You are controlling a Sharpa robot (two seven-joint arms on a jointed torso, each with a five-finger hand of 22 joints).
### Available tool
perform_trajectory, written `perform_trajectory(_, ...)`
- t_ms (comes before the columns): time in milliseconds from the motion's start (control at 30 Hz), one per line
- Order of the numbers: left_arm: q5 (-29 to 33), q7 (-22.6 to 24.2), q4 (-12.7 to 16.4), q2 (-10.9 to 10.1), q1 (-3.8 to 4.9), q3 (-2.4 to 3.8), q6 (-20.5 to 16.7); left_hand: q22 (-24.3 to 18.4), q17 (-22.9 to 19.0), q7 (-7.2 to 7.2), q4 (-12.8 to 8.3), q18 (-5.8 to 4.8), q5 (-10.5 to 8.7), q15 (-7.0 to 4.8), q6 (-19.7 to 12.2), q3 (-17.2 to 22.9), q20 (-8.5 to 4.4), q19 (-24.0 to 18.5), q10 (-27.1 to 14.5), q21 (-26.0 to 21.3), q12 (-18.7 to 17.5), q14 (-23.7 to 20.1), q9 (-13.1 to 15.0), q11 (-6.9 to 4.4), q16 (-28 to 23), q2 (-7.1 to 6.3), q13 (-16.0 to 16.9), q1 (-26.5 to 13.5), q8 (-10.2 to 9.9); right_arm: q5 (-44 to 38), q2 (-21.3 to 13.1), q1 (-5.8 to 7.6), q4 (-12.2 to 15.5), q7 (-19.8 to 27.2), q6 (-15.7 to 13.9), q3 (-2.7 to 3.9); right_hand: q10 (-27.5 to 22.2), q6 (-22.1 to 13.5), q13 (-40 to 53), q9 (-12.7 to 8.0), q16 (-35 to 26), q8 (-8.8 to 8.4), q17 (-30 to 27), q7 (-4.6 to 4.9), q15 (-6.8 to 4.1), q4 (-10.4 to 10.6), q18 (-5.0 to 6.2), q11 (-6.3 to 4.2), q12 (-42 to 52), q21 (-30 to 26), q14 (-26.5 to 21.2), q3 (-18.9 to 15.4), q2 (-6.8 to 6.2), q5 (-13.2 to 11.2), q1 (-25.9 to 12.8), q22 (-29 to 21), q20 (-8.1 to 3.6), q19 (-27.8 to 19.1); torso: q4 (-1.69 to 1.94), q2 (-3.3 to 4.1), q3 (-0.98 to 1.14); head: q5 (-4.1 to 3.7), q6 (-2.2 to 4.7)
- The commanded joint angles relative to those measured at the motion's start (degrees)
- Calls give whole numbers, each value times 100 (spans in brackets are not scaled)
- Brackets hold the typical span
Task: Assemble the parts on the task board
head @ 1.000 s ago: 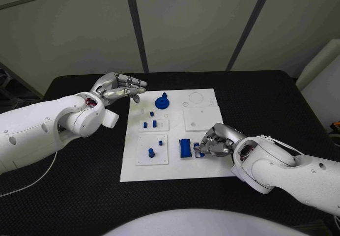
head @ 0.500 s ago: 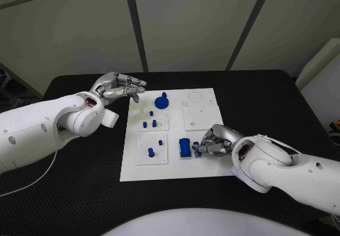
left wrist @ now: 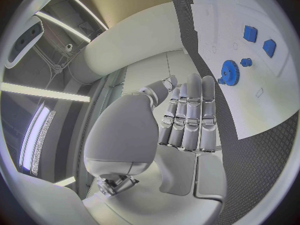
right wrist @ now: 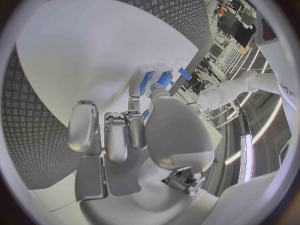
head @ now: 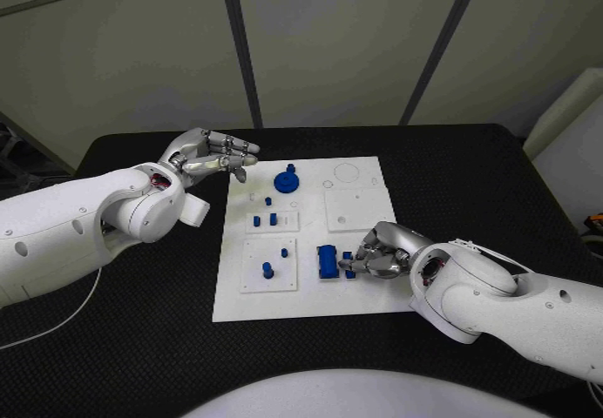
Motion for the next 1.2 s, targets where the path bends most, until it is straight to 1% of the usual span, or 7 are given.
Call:
perform_trajectory(33, 12, -2, 1, 5, 6, 4, 65, 7, -8, 14, -5, -57, -2, 11, 28, -26, 15, -41, -48, -15, 23, -45, -5, 9, -33, 40, -4, -11, 11, -90, -28, 2, 46, 75, -42, -1, 309, 2, 1034, 15, 28, 33, 1509, 0, -32, -9, -44, -13, 32, 30, 606, -56, 3, -96, -64, 8, -10, 39, 0, -1, 3, -2, -2)
perform_trajectory(233, 12, 6, -2, 4, 6, 4, 59, 7, -8, 14, -5, -57, -2, 11, 28, -26, 15, -41, -48, -15, 23, -45, -5, 9, -33, 40, -4, -11, 11, 44, -152, 2, 96, 588, -442, -1, 244, -92, 938, 19, 28, 5, 1509, 28, -22, -17, -19, 6, -118, -54, 606, -121, -11, -208, -23, -110, -5, -31, -6, -4, 7, -10, 18)
perform_trajectory(633, 568, 336, -120, 84, 5, 3, 64, -101, -34, -22, 188, -61, -22, 47, 15, -278, 71, -69, -76, -178, 113, -56, 0, -10, -1, -35, 2, -324, 16, 2695, -327, 318, -541, 3388, -1042, 4, -752, -842, -323, -304, -842, -766, 159, 461, 275, -221, 349, 370, -2027, -1526, 241, -162, 90, -395, 975, -1958, 271, -1094, 43, -84, -32, -91, 189)
perform_trajectory(733, 933, 526, -257, 181, 5, -5, 41, -218, -78, -40, 258, -53, -25, 53, 18, -445, 91, -70, -68, -331, 180, -118, 2, -26, -50, -54, 8, -391, 28, 3841, -164, 511, -1074, 4121, -962, 4, -1858, -873, -1761, -401, -2244, -933, -1481, 519, 333, -382, 606, 418, -4105, -2904, -335, -100, 199, -651, 1412, -3489, 324, -1984, 53, -154, -59, -135, 271)
perform_trajectory(800, 1202, 657, -386, 271, 6, -27, -19, -406, -212, -67, 341, -58, -30, 70, 42, -620, 127, -194, 9, -604, 259, -318, 4, -37, -301, -64, 11, -450, 50, 4493, 8, 594, -1467, 4529, -847, 5, -2366, -946, -2464, -509, -4084, -1067, -3269, 601, 434, -420, 577, 516, -5035, -3410, -1179, -11, 298, -853, 1707, -3783, 413, -2300, 47, -212, -78, -139, 344)
perform_trajectory(1067, 2051, 1149, -1071, 771, 5, -59, -343, -1547, -1038, -71, 607, -64, -33, 337, 119, -781, 489, -1085, 385, -2166, -191, -697, -6, 18, -2238, 38, -36, -367, 48, 5733, 828, 717, -2926, 5491, -474, 19, -2442, -909, -4926, -938, -6737, -1493, -4800, 823, 970, -301, 512, 892, -6963, -5200, -2373, 332, 445, -1045, 2423, -4904, 931, -3198, 37, -407, -121, -158, 644)
perform_trajectory(1200, 2399, 1380, -1474, 1093, -58, -63, -601, -2169, -1380, -82, 731, -28, -31, 535, -27, -934, 705, -1361, 420, -2862, -808, -800, -13, 135, -3282, 42, -31, -289, -77, 5955, 1298, 729, -3643, 5812, -301, 153, -2266, -856, -5952, -1200, -7674, -1774, -5555, 899, 1136, -227, 602, 1008, -7437, -5845, -2390, 589, 369, -1065, 2496, -5367, 1181, -3227, 25, -507, -104, -145, 807)
